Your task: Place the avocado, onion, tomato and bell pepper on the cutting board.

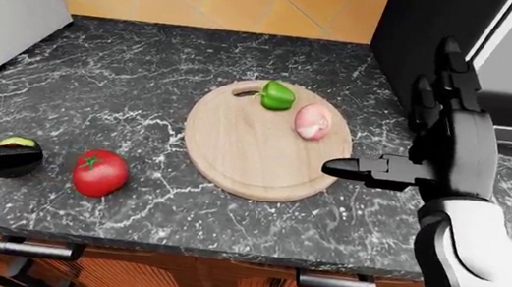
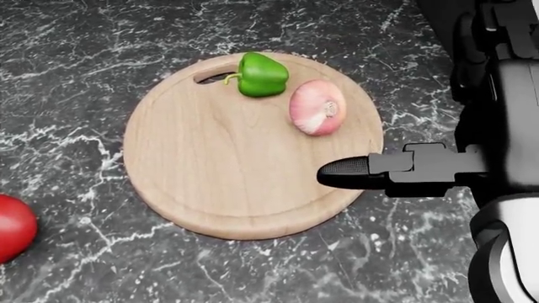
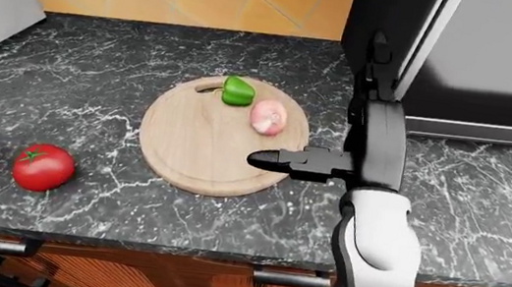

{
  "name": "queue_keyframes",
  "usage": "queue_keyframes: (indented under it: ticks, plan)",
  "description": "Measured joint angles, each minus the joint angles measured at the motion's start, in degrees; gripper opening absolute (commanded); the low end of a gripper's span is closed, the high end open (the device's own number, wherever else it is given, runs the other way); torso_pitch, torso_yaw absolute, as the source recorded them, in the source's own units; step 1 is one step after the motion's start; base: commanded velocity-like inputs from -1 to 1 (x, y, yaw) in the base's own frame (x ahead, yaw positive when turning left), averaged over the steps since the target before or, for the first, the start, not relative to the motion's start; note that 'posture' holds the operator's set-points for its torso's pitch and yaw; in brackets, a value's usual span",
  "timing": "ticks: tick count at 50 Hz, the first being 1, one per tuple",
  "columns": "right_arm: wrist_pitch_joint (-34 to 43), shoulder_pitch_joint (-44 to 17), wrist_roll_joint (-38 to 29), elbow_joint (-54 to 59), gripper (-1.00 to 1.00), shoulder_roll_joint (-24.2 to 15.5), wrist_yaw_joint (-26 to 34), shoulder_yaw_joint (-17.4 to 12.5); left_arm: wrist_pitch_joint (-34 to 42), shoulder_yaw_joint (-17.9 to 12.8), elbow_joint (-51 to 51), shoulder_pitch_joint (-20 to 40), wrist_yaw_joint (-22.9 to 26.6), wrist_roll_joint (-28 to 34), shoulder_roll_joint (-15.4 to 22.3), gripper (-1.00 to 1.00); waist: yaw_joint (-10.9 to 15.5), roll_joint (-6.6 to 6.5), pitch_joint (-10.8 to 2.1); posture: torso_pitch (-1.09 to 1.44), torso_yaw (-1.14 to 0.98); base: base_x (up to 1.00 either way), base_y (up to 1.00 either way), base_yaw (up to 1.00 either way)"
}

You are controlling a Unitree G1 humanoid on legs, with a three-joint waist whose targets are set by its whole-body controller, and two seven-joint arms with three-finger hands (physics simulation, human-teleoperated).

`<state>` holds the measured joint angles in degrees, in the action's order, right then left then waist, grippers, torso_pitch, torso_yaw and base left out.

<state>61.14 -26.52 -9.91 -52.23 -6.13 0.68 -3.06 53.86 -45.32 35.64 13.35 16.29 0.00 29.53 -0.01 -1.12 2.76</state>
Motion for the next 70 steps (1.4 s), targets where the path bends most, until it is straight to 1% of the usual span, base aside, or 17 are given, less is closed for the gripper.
queue_keyframes:
  ticks: [3, 8, 12, 17, 28, 44, 49, 54, 61, 70]
  plan:
    - [0.0, 0.2, -0.1, -0.4, 1.0, 0.0, 0.0, 0.0, -3.1, -0.5, -2.8, -1.4, -1.8, -1.5, 0.2, 1.0, 0.0, -0.18, -0.07, 0.0, 0.0, 0.0, 0.0, 0.0]
    - [0.1, 0.2, -0.3, -0.5, 1.0, 0.1, -0.1, 0.0, -5.8, -0.8, -5.7, -2.6, -3.9, -3.1, 0.6, 1.0, -0.1, -0.17, -0.04, 0.0, 0.0, 0.0, 0.0, 0.0]
    - [0.3, 0.2, -0.4, -0.8, 1.0, 0.1, 0.0, 0.2, -8.5, 0.2, -8.3, -3.3, -5.2, -3.4, 0.2, 1.0, -0.1, -0.29, -0.13, 0.0, 0.0, 0.0, 0.0, 0.0]
    - [0.4, 0.3, -0.5, -1.0, 1.0, 0.2, 0.0, 0.2, -11.2, 1.1, -10.7, -4.5, -6.4, -3.6, -1.2, 1.0, -0.2, -0.27, -0.16, 0.0, 0.0, 0.0, 0.0, 0.0]
    - [2.1, -1.0, -0.5, -1.9, 1.0, -0.4, 0.5, -0.2, -13.8, 0.5, -12.4, -6.1, -7.2, -3.8, -2.4, 1.0, -0.2, -0.26, -0.25, 0.0, 0.0, 0.0, 0.0, 0.0]
    - [2.4, 0.1, -0.9, -2.4, 1.0, -0.1, 0.5, 0.0, -17.8, -0.8, -17.1, -7.9, -7.9, -3.8, -2.8, 1.0, -0.2, -0.24, -0.23, 0.0, 0.0, 0.0, 0.0, 0.0]
    - [2.1, 0.2, -0.9, -2.2, 1.0, 0.1, 0.3, 0.1, -18.6, 0.2, -18.6, -7.3, -8.4, -3.7, -2.5, 1.0, -0.1, -0.23, -0.27, 0.0, 0.0, 0.0, 0.0, 0.0]
    - [2.2, 0.3, -0.9, -2.4, 1.0, 0.0, 0.3, 0.2, -19.9, 1.5, -19.9, -7.3, -9.0, -3.8, -2.9, 1.0, -0.2, -0.31, -0.36, 0.0, 0.0, 0.0, 0.0, 0.0]
    - [2.5, 0.3, -1.1, -2.9, 1.0, -0.1, 0.4, 0.0, -21.5, 1.4, -22.4, -7.6, -9.6, -4.2, -3.0, 1.0, -0.2, -0.24, -0.36, 0.0, 0.0, 0.0, 0.0, 0.0]
    - [2.9, -0.4, -0.9, -2.6, 1.0, -0.4, 0.7, -0.3, -22.4, 2.2, -23.3, -7.7, -10.1, -4.5, -3.2, 1.0, -0.2, -0.28, -0.4, 0.0, 0.0, 0.0, 0.0, 0.0]
